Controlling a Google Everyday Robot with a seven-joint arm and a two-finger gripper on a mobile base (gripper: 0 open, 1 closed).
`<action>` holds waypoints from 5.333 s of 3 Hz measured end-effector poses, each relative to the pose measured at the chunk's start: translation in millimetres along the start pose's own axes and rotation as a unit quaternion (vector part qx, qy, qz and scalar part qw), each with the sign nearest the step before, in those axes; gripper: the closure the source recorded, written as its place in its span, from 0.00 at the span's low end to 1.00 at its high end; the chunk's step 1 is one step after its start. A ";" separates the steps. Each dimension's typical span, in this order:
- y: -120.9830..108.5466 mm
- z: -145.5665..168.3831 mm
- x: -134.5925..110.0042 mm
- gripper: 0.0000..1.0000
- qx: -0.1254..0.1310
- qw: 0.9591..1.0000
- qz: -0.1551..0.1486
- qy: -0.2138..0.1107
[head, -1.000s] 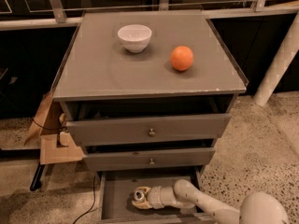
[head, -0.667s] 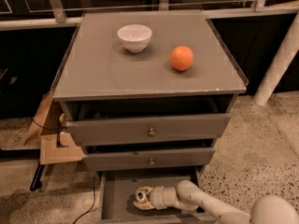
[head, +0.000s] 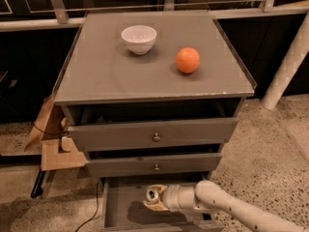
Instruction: Pick redbull can from bottom drawer and place on counter
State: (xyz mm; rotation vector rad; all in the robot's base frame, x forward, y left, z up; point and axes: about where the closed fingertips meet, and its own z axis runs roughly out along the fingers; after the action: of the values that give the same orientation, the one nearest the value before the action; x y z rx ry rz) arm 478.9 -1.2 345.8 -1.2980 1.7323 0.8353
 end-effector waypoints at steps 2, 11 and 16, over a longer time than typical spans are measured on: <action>0.9 -6.5 -9.6 1.00 -0.002 1.000 0.015 -0.004; -1.2 -237.5 -429.9 1.00 0.096 0.992 0.010 -0.075; -46.0 -280.7 -522.9 1.00 0.130 0.988 0.047 -0.066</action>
Offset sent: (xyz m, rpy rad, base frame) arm 0.0006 -0.0073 0.0273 0.0283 0.0538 -0.0284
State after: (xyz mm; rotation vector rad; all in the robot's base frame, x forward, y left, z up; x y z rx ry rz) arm 546.0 -25.4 936.7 -0.9733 1.7417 0.7030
